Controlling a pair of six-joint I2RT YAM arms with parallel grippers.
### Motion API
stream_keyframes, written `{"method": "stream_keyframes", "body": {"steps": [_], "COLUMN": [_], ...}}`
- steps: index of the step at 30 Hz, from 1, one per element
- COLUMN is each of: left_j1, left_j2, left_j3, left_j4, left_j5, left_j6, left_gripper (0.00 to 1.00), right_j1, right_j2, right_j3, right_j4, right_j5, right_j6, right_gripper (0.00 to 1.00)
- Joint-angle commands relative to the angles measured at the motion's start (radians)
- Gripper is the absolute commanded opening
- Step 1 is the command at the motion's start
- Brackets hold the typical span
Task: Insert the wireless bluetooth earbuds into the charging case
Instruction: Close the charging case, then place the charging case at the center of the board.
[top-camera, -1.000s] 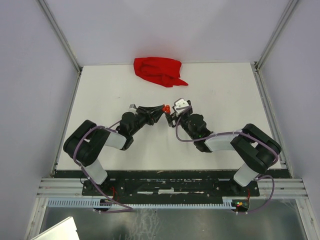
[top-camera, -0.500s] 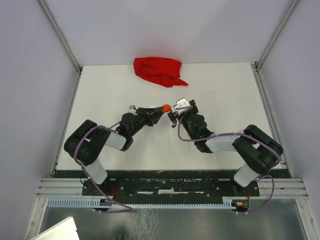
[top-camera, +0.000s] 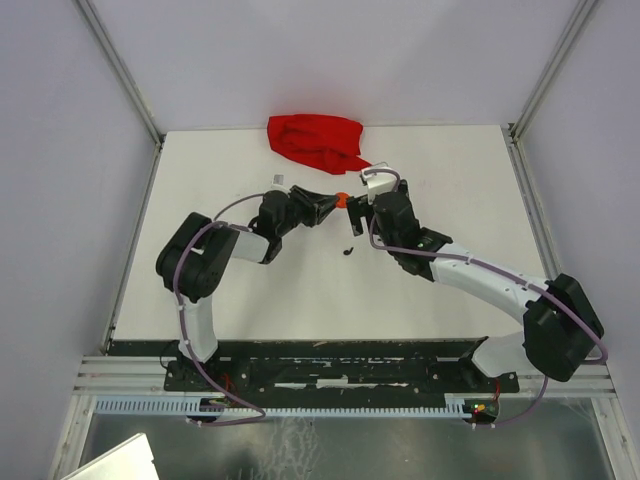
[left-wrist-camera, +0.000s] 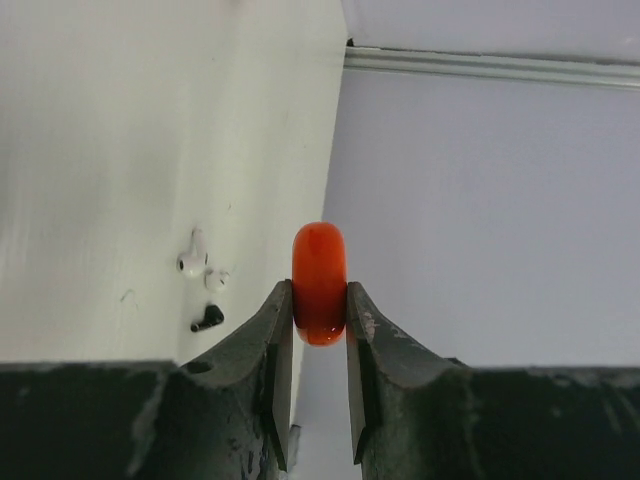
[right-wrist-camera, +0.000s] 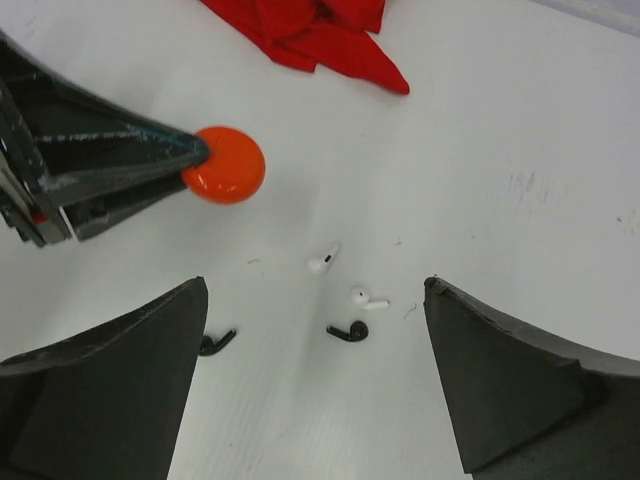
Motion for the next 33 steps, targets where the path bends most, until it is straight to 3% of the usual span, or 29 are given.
{"method": "stream_keyframes", "body": {"steps": [1,9,22,25,33], "left_j1": [0.001,0.001,0.003,0.002,0.013], "left_j2": [-0.011,0.051,0.122,0.133,0.139], "left_j3": [0.132,0.267,0.346,0.357,0.393], "left_j4": [-0.219,-0.430,-0.508,-0.518,-0.567], "left_j5": [-0.033,-0.070,-0.098,-0.097,-0.087], "left_j6": [0.332,0.532,0.634,0.642,0.666], "left_gripper": [0.03,0.04,0.15,0.23,0.59], "right_j1": [-0.007,-0.027,-0.053,-0.052,-0.052], "right_j2": [-0.050,-0.062,-0.021,-0.014,0.034], "right_j3": [0.010,0.020,0.045,0.050,0.089], "right_j4": [-0.128,-0.160,-0.194,-0.196,-0.236], "right_j5": [-0.001,-0.009,-0.062,-0.075,-0.116], "right_j6": [0.039,0.053,0.078,0.081,0.085], "right_gripper": [0.97,0.97,0.97,0.97,0.97]}}
